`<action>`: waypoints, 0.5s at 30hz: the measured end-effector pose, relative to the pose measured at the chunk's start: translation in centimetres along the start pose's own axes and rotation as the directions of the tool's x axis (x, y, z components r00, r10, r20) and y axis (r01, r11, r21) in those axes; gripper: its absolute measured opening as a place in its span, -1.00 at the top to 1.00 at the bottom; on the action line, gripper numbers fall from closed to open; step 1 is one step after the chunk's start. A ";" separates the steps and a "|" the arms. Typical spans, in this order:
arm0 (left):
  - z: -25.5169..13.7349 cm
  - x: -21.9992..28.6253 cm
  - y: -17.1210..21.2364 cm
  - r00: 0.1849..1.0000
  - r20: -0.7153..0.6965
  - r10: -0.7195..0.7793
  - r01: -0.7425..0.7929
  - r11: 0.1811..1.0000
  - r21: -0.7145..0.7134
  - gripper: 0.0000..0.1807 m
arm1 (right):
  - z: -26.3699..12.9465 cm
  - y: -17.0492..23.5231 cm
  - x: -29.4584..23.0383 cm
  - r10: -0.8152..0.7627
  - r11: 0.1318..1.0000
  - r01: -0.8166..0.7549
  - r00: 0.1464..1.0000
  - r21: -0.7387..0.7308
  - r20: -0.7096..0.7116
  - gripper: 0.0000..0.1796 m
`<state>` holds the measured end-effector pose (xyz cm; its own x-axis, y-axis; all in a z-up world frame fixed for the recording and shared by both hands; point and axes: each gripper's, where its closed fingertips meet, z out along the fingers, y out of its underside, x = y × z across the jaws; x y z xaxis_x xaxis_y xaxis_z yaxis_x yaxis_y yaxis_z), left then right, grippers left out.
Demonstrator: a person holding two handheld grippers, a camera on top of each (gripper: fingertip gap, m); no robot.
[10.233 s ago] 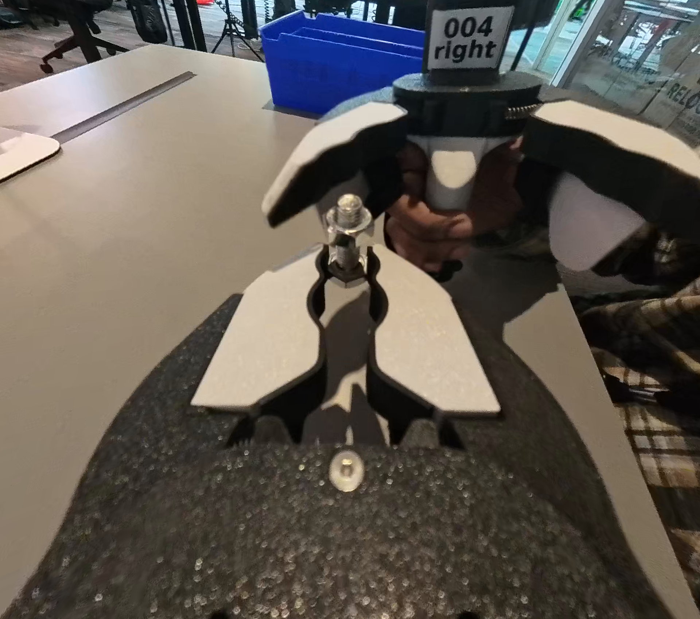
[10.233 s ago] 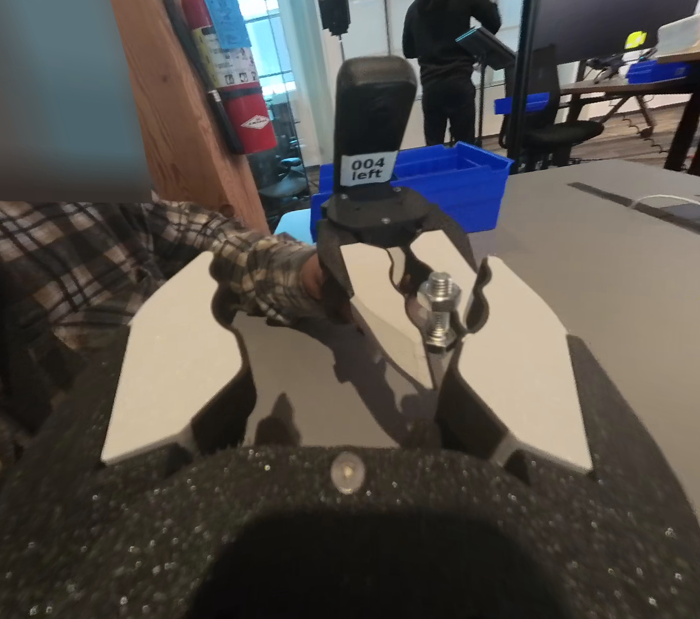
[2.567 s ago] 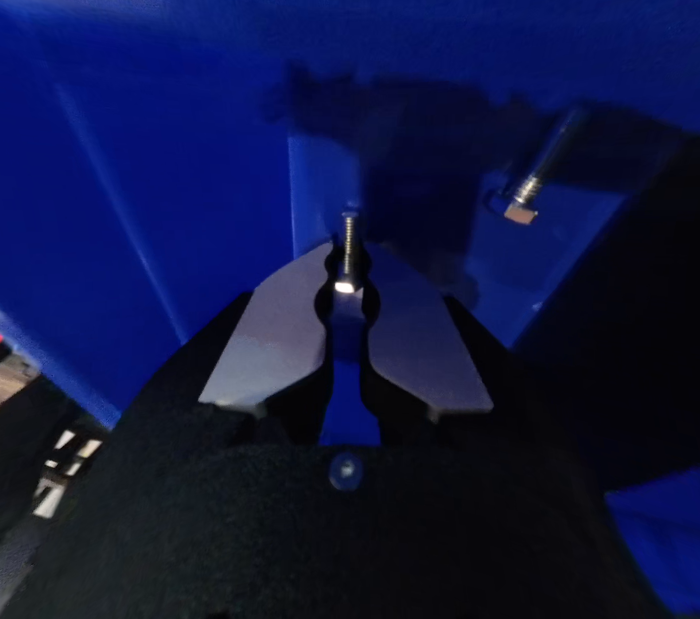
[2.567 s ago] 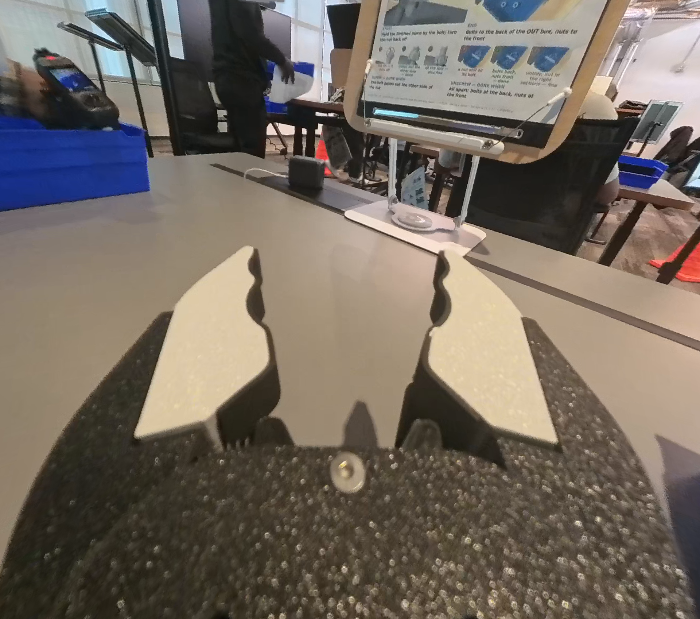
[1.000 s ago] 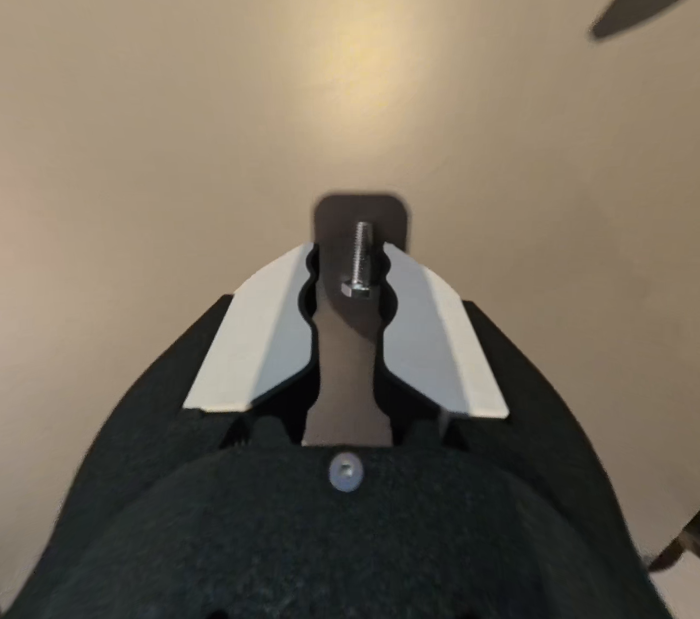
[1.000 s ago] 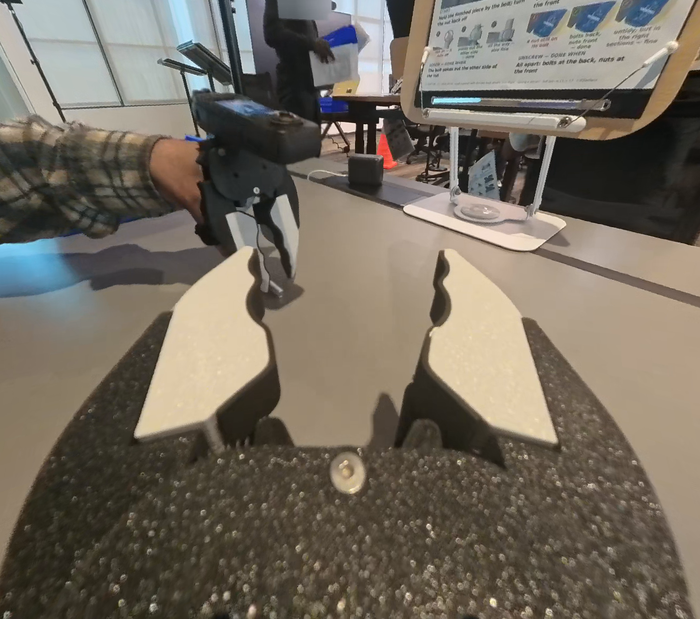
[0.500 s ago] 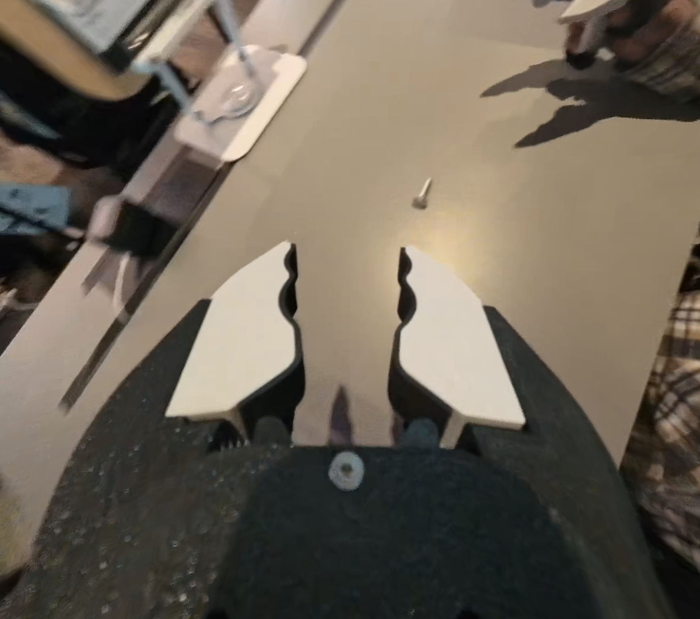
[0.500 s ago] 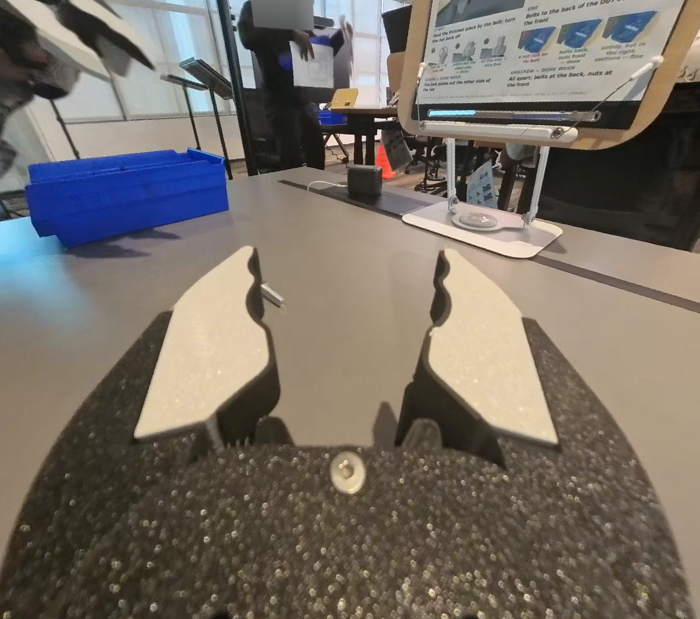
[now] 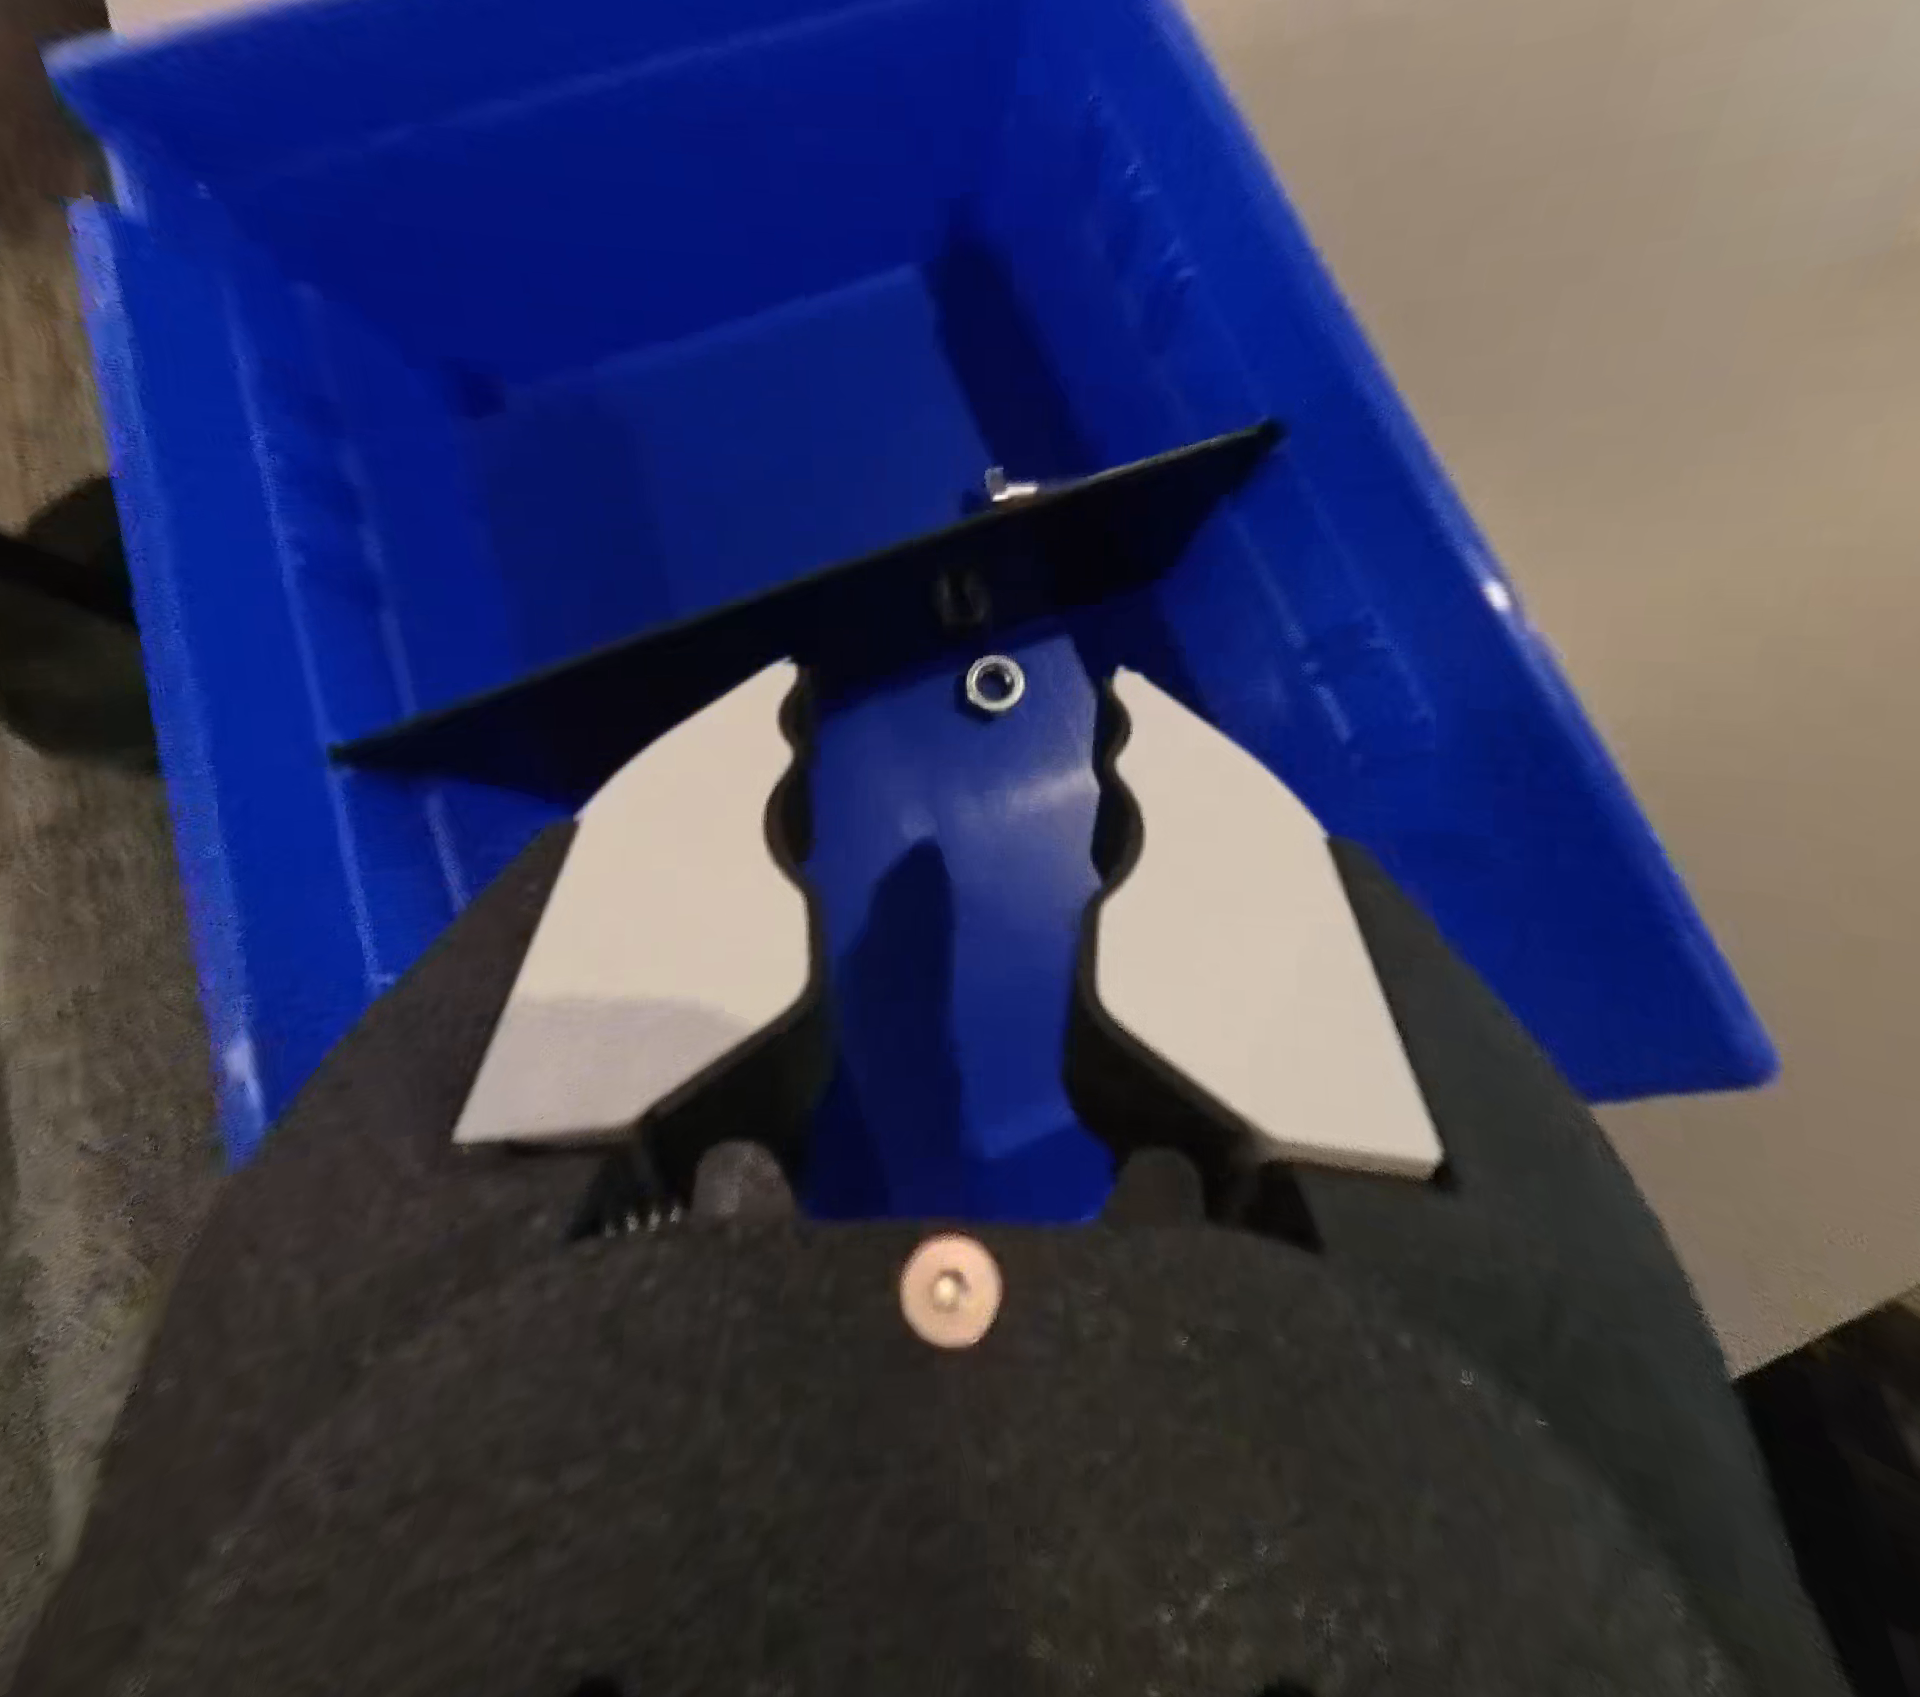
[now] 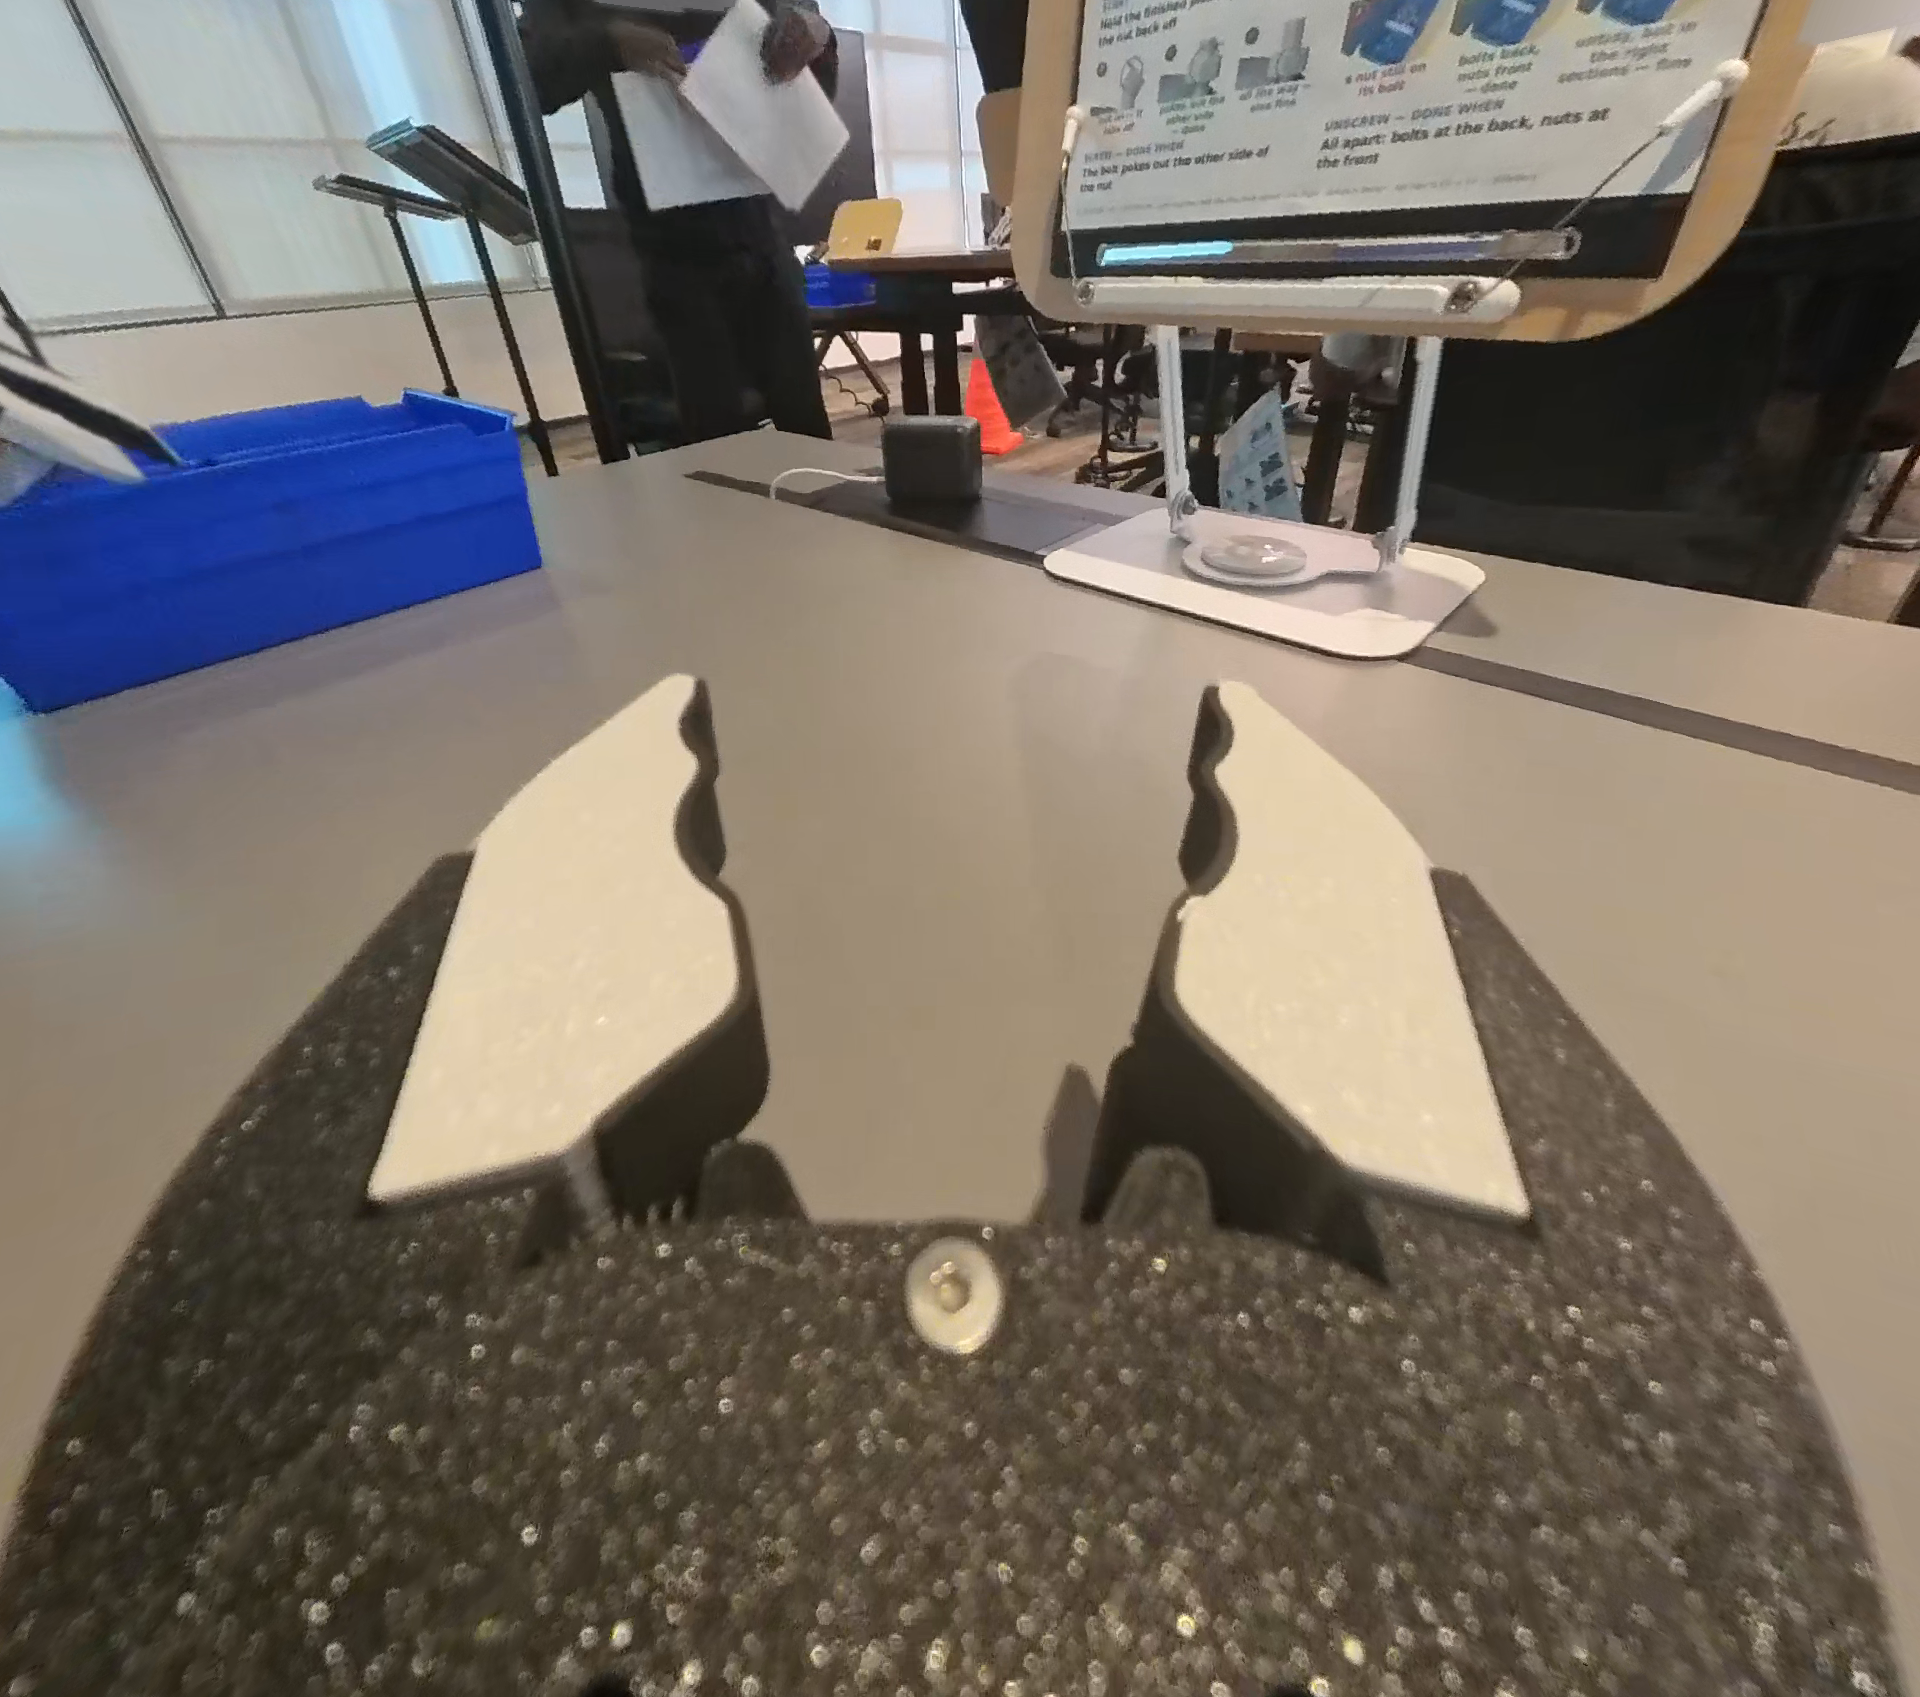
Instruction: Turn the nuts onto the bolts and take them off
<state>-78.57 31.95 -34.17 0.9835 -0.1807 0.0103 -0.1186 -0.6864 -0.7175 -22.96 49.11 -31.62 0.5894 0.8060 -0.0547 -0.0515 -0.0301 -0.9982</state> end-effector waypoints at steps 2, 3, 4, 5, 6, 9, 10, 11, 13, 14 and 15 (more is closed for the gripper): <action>1.0 -0.5 1.0 0.999 0.007 -0.049 0.049 0.998 -0.037 0.43 | 0.2 0.2 -0.1 -0.004 1.000 0.004 1.000 -0.011 0.001 0.04; 1.6 -0.6 1.5 0.998 0.011 -0.062 0.062 0.996 -0.067 0.43 | 0.3 0.4 -0.1 -0.006 1.000 0.006 1.000 -0.018 0.002 0.04; 2.1 -0.6 2.0 0.997 0.017 -0.071 0.072 0.992 -0.101 0.42 | 0.3 0.5 -0.1 -0.009 1.000 0.009 1.000 -0.023 0.003 0.04; 2.6 -0.5 2.5 0.997 0.022 -0.078 0.081 0.988 -0.131 0.42 | 0.3 0.6 -0.1 -0.010 1.000 0.010 1.000 -0.025 0.003 0.04; 3.1 -0.4 2.8 0.996 0.026 -0.083 0.086 0.984 -0.157 0.43 | 0.2 0.6 -0.1 -0.010 1.000 0.010 1.000 -0.025 0.004 0.04; 4.5 -0.1 3.4 0.995 0.045 -0.092 0.100 0.972 -0.214 0.44 | 0.0 0.5 -0.2 -0.001 1.000 0.001 1.000 -0.019 0.011 0.04; 4.8 0.0 3.5 0.994 0.049 -0.096 0.105 0.969 -0.223 0.46 | -0.1 0.5 -0.3 0.002 1.000 -0.002 1.000 -0.015 0.015 0.04; 5.2 0.2 3.5 0.994 0.050 -0.100 0.109 0.967 -0.232 0.48 | -0.2 0.4 -0.3 0.005 1.000 -0.005 1.000 -0.013 0.019 0.04; 6.0 0.6 3.5 0.993 0.049 -0.109 0.118 0.961 -0.252 0.48 | -0.4 0.2 -0.4 0.003 1.000 -0.003 1.000 -0.008 0.022 0.04; 6.3 0.7 3.6 0.993 0.055 -0.105 0.116 0.957 -0.266 0.50 | -0.5 0.1 -0.4 0.002 1.000 -0.002 1.000 -0.006 0.024 0.04; 6.6 0.7 3.7 0.993 0.068 -0.099 0.114 0.952 -0.283 0.50 | -0.6 0.0 -0.4 0.002 1.000 -0.002 1.000 -0.001 0.026 0.04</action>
<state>-77.46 33.88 -41.41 0.9974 -0.0639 0.0342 -0.0394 -0.8737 -0.4849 -22.71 48.42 -31.57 0.5678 0.8212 -0.0565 -0.0518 -0.0329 -0.9981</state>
